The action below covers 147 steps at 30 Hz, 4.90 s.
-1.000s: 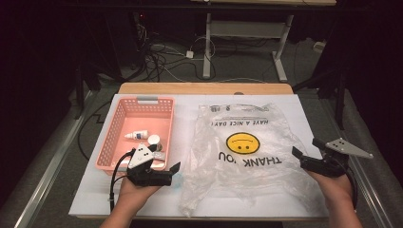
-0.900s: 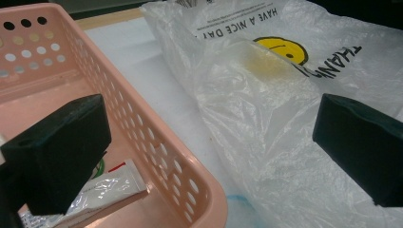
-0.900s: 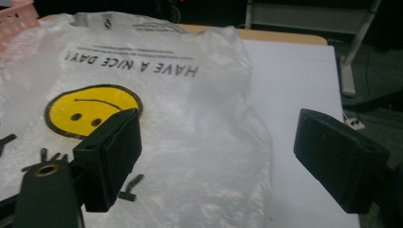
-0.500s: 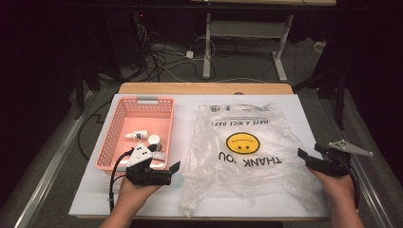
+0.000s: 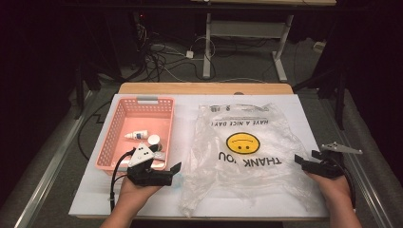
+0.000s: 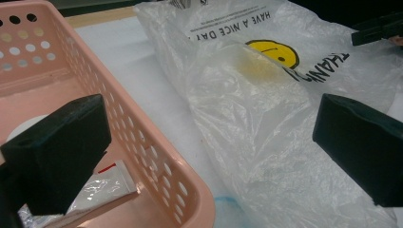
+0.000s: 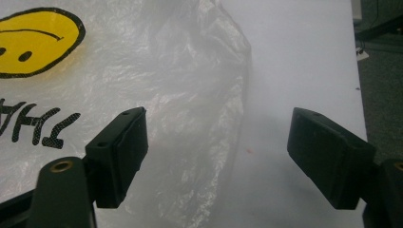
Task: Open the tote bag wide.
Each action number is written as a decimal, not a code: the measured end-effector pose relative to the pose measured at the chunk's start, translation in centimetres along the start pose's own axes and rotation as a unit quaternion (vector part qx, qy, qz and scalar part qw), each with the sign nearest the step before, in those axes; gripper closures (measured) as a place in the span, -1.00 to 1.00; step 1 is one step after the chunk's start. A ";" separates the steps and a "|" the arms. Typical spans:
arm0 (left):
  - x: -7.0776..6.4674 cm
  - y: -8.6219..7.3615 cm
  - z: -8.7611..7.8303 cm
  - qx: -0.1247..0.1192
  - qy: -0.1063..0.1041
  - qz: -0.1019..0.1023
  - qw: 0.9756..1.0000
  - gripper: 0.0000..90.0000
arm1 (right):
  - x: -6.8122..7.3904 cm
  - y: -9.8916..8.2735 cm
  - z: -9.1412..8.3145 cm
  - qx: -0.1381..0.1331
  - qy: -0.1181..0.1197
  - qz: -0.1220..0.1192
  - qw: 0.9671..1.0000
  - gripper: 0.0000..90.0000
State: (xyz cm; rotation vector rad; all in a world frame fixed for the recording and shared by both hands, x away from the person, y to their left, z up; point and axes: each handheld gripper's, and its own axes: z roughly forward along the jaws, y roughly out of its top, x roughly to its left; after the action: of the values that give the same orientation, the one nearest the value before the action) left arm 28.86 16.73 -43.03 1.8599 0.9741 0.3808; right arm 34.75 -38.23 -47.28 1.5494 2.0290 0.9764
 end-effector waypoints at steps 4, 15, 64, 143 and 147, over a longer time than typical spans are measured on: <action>-0.1 0.0 0.1 0.004 0.001 0.004 1.000 -1.00 | 0.0 0.0 0.1 0.006 -0.001 0.002 1.000 -0.40; -0.2 0.0 0.4 0.006 -0.001 0.004 1.000 -1.00 | 0.6 -0.2 0.3 0.022 0.020 -0.026 0.999 0.31; 0.7 0.6 -0.1 0.028 0.008 0.004 1.000 -1.00 | 5.0 1.2 -1.7 -0.070 0.075 -0.081 0.992 -1.00; 3.7 0.4 -4.2 -0.003 0.050 -0.013 0.999 -0.83 | -3.2 8.4 6.6 -0.023 -0.101 0.045 0.994 0.87; 3.9 -0.1 -4.1 0.008 0.053 -0.020 0.998 -0.98 | -3.2 6.9 4.9 -0.032 -0.111 0.045 0.992 0.76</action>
State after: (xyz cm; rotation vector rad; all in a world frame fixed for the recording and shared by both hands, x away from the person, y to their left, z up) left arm 28.76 22.24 -41.68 1.8465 1.0867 0.4515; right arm 43.66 -38.89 -45.82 1.6482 1.7726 0.8510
